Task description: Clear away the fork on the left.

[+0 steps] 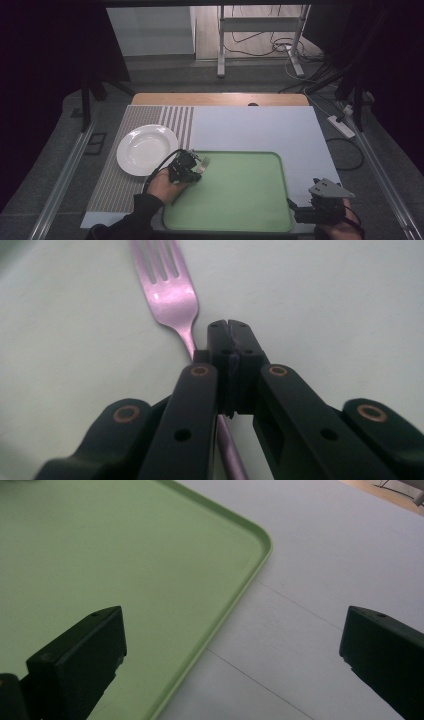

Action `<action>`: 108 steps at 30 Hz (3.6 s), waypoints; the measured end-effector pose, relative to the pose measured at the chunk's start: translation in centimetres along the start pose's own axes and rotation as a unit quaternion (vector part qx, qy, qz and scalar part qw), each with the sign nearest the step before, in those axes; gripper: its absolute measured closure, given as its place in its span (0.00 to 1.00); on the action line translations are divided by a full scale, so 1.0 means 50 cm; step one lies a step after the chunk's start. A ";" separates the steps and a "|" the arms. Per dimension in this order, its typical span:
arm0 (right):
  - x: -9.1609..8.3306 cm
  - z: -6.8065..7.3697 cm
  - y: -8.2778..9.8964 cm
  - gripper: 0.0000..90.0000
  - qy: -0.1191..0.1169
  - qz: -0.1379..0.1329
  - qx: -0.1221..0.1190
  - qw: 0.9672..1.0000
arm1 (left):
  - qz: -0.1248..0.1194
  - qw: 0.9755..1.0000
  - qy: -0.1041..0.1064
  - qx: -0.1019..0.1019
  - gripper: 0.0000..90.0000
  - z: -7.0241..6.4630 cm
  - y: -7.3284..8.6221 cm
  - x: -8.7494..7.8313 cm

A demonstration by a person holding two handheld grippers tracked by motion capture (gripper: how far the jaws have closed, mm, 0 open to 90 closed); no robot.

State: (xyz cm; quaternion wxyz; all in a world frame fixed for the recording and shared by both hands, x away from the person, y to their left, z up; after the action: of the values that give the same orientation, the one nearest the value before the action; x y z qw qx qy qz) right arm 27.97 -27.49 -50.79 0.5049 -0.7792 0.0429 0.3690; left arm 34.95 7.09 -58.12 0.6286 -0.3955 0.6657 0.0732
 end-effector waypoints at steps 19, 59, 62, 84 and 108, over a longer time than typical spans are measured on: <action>-0.001 -0.002 0.000 0.00 0.002 -0.002 0.005 1.000 | -0.010 0.999 -0.002 -0.047 0.98 0.073 0.045 -0.032; -0.001 -0.001 0.000 0.00 0.002 -0.001 0.004 1.000 | -0.118 0.993 0.001 -0.022 0.15 0.053 0.048 -0.105; -0.001 -0.001 0.000 0.00 0.002 -0.001 0.004 1.000 | -0.124 0.992 -0.018 -0.013 0.11 0.053 0.052 -0.112; 0.000 -0.001 0.001 0.00 0.001 0.002 0.003 1.000 | -0.150 0.987 -0.033 -0.047 0.00 0.056 0.108 -0.149; 0.000 -0.001 0.002 0.00 0.002 0.003 0.003 1.000 | -0.209 0.975 -0.021 -0.067 0.00 0.050 0.158 -0.179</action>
State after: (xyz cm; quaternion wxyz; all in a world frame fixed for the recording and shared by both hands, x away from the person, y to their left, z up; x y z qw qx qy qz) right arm 27.94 -27.57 -50.82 0.5057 -0.7785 0.0472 0.3687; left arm 31.07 17.80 -53.78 0.6160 -0.5654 0.5485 -0.0065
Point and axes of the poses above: each handheld gripper's, and its own axes: x roughly forward along the jaws, y roughly out of its underside, z roughly to its left, the point moved 8 cm from there along x, roughly forward along the jaws, and after that the axes turned 2 degrees about y, right-handed, at the moved point
